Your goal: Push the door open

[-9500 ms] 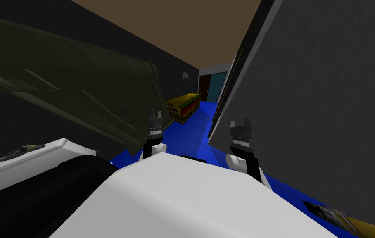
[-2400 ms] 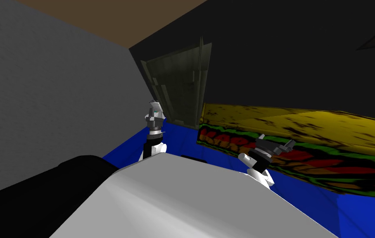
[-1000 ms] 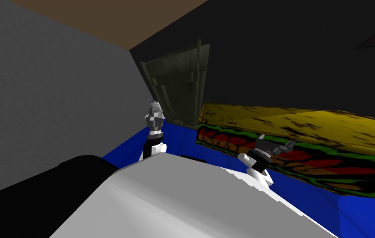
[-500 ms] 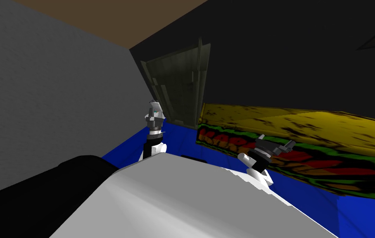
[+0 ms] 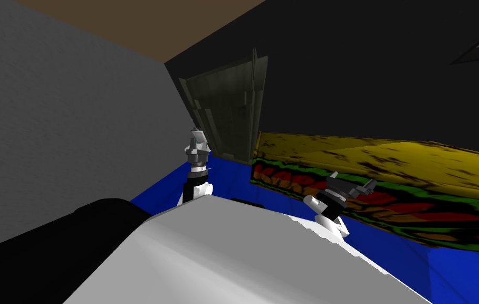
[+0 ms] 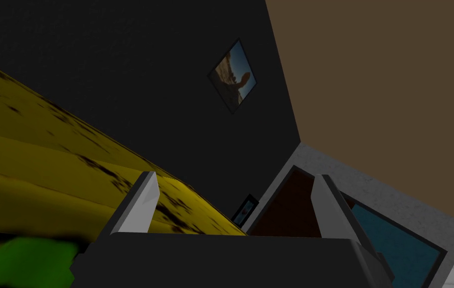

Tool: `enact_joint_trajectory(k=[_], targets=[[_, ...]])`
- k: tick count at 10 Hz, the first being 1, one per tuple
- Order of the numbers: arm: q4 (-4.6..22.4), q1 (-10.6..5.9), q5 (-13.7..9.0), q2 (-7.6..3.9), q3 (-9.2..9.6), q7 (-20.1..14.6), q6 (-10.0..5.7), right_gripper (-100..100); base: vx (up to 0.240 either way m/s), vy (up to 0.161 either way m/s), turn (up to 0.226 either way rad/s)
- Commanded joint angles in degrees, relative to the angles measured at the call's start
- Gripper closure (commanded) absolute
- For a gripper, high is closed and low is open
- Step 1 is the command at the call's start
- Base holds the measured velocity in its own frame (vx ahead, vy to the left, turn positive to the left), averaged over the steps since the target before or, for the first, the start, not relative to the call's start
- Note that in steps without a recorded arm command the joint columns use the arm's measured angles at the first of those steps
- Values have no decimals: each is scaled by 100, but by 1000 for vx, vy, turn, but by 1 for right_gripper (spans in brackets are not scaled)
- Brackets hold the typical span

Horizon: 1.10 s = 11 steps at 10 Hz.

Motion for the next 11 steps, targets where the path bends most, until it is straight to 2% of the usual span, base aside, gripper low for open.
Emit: enact_joint_trajectory(k=[1,10,11], targets=[[79,-42,-25,2,-83,-54,-36,-100,-14,-24,-69],[79,-42,-25,2,-83,-54,-36,-100,-1,-1,-4],[144,0,-68,4,-42,-94,117,-100,-25,-53,-215]])
